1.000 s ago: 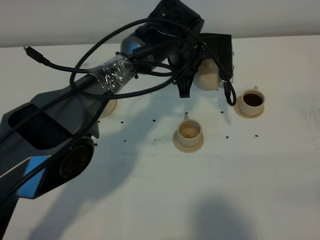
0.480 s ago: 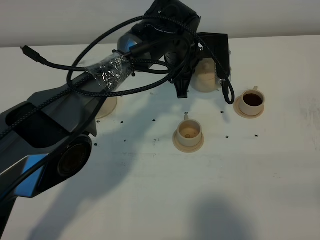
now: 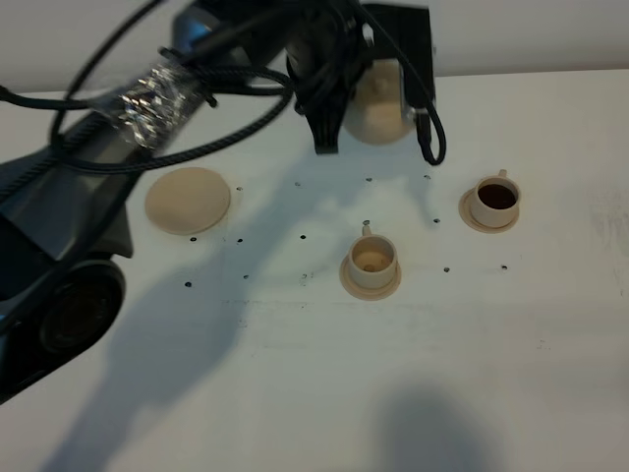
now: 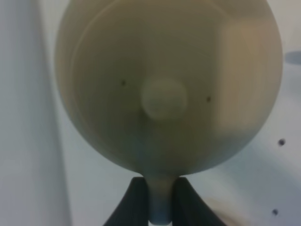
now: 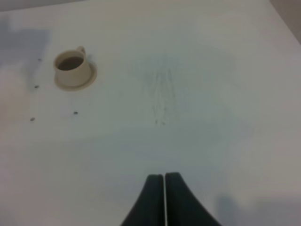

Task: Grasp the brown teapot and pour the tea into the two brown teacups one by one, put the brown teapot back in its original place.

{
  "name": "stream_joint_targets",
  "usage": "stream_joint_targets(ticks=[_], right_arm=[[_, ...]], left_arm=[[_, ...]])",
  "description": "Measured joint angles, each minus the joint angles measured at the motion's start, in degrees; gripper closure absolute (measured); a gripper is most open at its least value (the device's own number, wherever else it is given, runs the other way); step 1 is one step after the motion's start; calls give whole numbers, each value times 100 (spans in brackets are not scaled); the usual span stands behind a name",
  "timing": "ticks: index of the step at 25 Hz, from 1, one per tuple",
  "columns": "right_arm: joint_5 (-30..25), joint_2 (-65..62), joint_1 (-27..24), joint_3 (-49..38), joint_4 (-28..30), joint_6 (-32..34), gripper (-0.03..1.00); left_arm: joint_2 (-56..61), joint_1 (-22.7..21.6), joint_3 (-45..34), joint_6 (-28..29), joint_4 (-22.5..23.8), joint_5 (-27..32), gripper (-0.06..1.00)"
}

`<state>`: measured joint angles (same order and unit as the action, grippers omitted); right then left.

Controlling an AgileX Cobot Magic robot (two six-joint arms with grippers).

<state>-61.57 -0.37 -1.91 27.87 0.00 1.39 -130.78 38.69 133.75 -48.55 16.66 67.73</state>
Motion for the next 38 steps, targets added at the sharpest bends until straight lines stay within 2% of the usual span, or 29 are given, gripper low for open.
stream_joint_targets(ticks=[12, 22, 26, 28, 31, 33, 38], right_arm=[[0, 0, 0, 0, 0, 0, 99], [0, 0, 0, 0, 0, 0, 99], [0, 0, 0, 0, 0, 0, 99], [0, 0, 0, 0, 0, 0, 99], [0, 0, 0, 0, 0, 0, 99], [0, 0, 0, 0, 0, 0, 99], [0, 0, 0, 0, 0, 0, 99]], left_arm=[[160, 0, -275, -238, -166, 0, 78], [1061, -83, -1762, -257, 136, 6, 78], [1557, -118, -2674, -215, 290, -82, 78], [1836, -118, -3261, -168, 322, -497, 78], [2150, -187, -4181, -83, 388, -1475, 78], [2229, -240, -4608, -38, 491, -2030, 78], [2237, -291, -5268, -19, 679, -2909, 78]])
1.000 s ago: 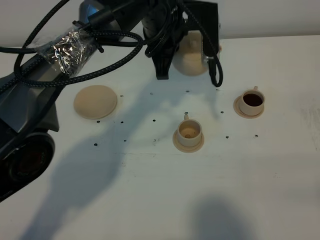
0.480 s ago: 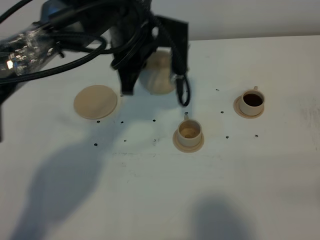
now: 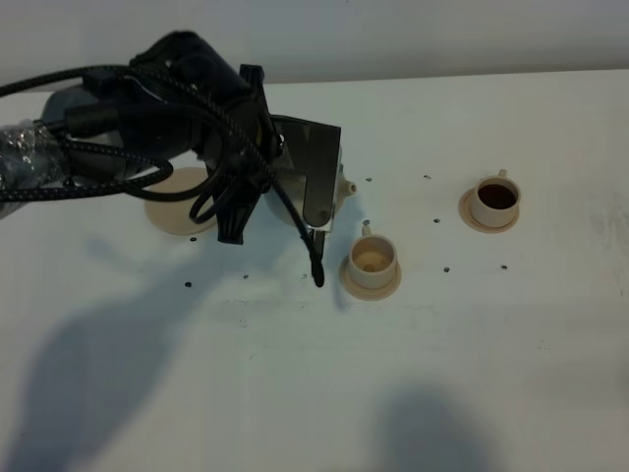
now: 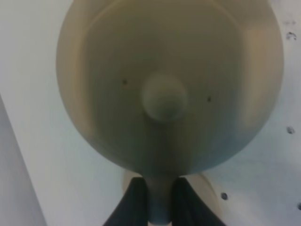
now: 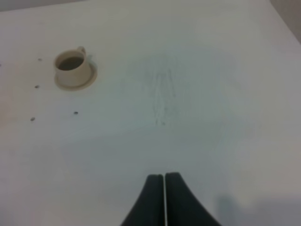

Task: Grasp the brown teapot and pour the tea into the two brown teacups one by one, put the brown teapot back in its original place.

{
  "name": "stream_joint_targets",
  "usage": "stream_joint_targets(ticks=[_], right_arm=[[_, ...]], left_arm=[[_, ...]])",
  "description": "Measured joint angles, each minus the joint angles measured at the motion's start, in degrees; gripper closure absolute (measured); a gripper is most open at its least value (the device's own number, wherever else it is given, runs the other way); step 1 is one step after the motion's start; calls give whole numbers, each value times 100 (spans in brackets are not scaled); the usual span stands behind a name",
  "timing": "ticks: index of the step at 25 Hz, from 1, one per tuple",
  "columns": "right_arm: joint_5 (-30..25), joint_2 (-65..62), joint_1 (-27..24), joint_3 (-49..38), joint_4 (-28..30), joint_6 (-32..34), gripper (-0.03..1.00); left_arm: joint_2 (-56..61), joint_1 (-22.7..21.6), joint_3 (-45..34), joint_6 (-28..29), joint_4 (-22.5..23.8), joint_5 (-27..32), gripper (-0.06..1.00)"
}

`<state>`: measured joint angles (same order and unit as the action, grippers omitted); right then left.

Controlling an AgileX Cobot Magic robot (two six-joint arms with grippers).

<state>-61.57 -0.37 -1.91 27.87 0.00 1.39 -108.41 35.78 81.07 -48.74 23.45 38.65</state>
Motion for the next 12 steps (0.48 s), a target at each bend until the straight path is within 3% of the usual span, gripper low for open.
stream_joint_targets(ticks=[12], right_arm=[[0, 0, 0, 0, 0, 0, 99]], left_arm=[[-370, -46, -122, -91, 380, -595, 78]])
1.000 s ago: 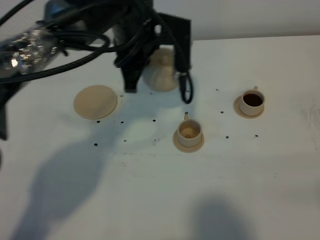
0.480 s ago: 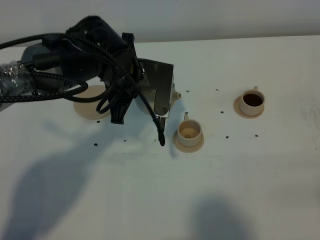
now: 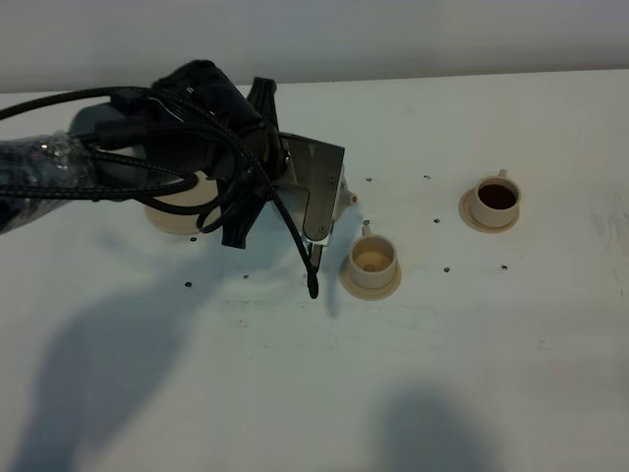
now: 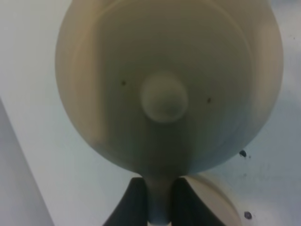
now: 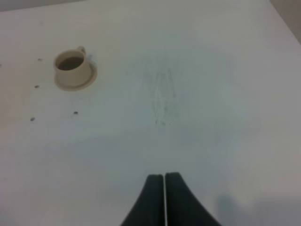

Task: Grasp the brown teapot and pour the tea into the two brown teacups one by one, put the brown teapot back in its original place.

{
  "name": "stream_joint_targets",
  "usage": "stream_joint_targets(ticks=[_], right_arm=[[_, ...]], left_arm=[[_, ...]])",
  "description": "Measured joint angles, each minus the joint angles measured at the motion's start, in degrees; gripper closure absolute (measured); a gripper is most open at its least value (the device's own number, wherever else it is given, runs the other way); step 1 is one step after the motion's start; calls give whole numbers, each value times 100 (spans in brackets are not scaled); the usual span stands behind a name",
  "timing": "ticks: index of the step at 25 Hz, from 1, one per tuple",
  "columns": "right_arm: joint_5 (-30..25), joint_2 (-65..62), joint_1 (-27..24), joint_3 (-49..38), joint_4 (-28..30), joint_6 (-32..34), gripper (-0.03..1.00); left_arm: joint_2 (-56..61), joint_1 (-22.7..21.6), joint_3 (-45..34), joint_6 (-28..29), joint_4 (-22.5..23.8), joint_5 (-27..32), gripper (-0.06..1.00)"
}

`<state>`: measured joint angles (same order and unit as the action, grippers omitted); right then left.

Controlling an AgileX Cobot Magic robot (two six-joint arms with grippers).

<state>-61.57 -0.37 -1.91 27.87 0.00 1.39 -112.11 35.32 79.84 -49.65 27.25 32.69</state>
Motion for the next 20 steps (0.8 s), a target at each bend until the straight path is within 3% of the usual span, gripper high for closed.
stream_joint_targets(ticks=[11, 20], right_arm=[[0, 0, 0, 0, 0, 0, 99], [0, 0, 0, 0, 0, 0, 99]], left_arm=[[-263, 6, -2, -180, 251, -534, 78], [-265, 6, -2, -186, 269, -558, 78]])
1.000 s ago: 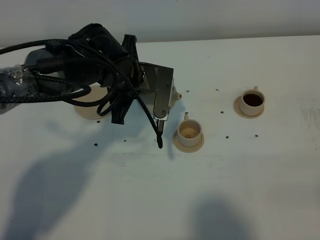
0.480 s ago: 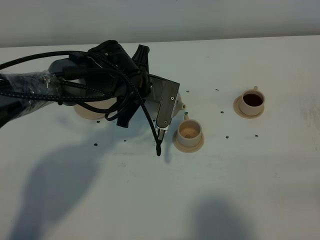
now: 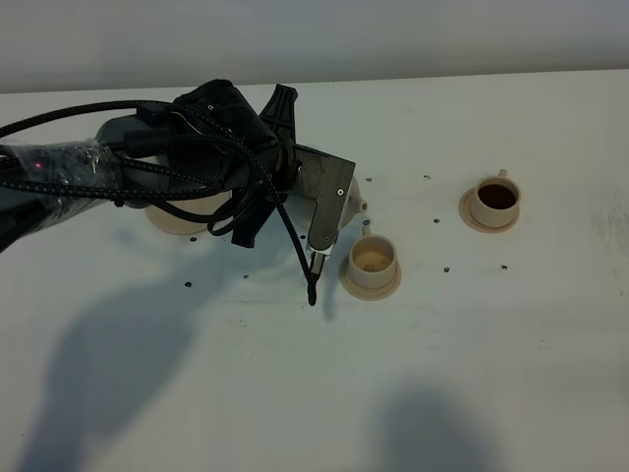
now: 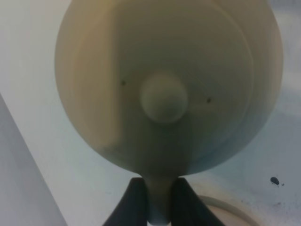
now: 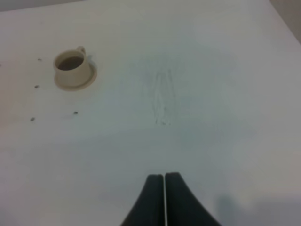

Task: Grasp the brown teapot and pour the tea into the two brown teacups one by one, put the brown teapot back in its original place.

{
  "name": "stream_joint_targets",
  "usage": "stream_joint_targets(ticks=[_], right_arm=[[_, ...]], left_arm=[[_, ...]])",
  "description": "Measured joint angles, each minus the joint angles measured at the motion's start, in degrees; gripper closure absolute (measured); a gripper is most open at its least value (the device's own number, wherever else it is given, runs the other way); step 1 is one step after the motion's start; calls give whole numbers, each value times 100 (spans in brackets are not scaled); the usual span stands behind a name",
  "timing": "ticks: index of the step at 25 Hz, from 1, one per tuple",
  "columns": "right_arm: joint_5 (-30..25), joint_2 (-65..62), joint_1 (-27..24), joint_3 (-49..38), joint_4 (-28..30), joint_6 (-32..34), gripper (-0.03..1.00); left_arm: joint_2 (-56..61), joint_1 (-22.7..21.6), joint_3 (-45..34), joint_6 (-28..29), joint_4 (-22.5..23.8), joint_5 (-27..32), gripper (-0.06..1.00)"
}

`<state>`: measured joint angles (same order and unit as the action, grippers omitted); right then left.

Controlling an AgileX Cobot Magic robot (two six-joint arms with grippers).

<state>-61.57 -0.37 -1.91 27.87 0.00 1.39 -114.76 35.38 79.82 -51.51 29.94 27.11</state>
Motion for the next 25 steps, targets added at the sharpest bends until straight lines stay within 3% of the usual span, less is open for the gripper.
stream_joint_targets(ticks=[25], right_arm=[[0, 0, 0, 0, 0, 0, 99]], left_arm=[[0, 682, 0, 19, 2132, 157, 78]])
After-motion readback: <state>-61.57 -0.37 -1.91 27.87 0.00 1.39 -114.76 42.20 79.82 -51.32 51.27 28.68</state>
